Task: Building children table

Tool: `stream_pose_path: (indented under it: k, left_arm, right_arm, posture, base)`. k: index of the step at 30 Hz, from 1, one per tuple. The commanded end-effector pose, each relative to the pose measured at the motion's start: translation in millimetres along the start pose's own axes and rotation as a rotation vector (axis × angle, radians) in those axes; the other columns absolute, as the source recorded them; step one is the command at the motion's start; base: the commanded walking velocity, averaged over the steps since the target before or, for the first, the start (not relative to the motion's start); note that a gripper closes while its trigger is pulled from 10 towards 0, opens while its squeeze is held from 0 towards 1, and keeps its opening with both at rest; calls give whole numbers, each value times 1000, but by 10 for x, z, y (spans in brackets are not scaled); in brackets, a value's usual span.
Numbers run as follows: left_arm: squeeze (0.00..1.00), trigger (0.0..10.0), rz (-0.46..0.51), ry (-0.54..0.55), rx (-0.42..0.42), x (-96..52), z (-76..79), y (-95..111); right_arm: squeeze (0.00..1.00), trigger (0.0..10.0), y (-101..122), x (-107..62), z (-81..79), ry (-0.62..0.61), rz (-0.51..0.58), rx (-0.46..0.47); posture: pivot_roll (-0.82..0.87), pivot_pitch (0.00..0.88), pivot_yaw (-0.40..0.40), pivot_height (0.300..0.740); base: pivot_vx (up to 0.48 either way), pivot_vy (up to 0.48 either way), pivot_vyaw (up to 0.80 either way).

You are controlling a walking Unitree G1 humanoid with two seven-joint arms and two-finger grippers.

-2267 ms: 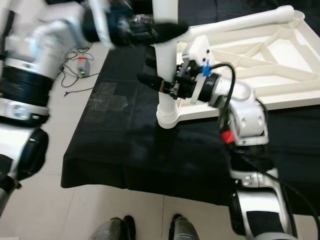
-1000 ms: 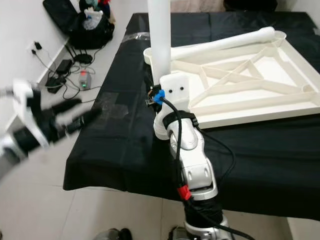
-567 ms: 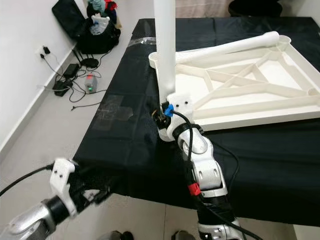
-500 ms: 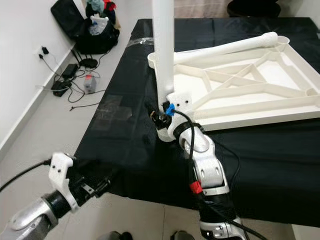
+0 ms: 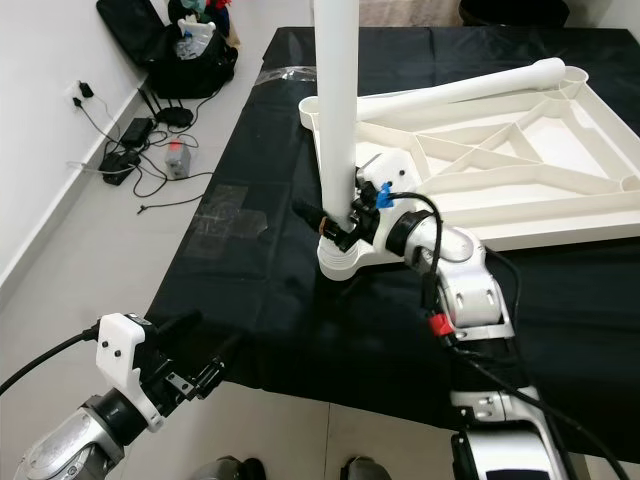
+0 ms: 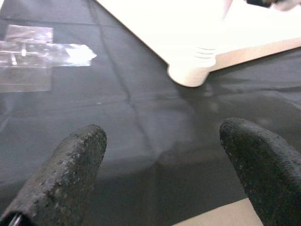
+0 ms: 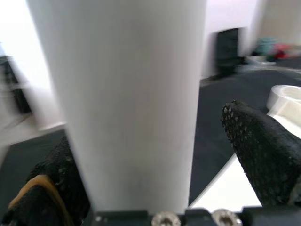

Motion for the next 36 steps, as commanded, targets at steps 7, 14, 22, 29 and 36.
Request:
stream_pose_path:
  k: [7,14,22,29,36]
  left_arm:
    - [0,10000,25,-7,48,-24,48,68]
    - [0,10000,46,3,63,-43,51,127]
    - [0,10000,51,13,70,-72,36,154]
    - [0,10000,47,20,79,-63,-2,117]
    - [0,10000,45,33,94,-23,-51,68]
  right_arm:
    - [0,0,166,9,-65,164,18,10]
    - [0,0,-47,-29,-273,118,5,79]
    - [0,0,-419,-178,-554,-113,-14,191]
    - [0,0,-870,-315,-582,-752,-126,105]
    - [0,10000,-687,-137,-257,-714,-34,196]
  posture:
    - [39,241,23,740]
    - [29,281,17,740]
    - [20,292,20,740]
    - [12,251,31,740]
    - [14,211,29,740]
  base:
    - [0,0,0]
    - [0,0,0]
    - [0,0,0]
    - [0,0,0]
    - [0,0,0]
Point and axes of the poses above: a point about 5 cm out from each wrist's last joint towards the gripper, its own x axis pointing out of the wrist towards the gripper, its own y axis along the axis of the wrist's last joint, z = x × y, the point moved 4 cm from there along x, pointing out of the wrist towards the gripper, and after that the axes turned 12 degrees about x, right-handed, at the moved point
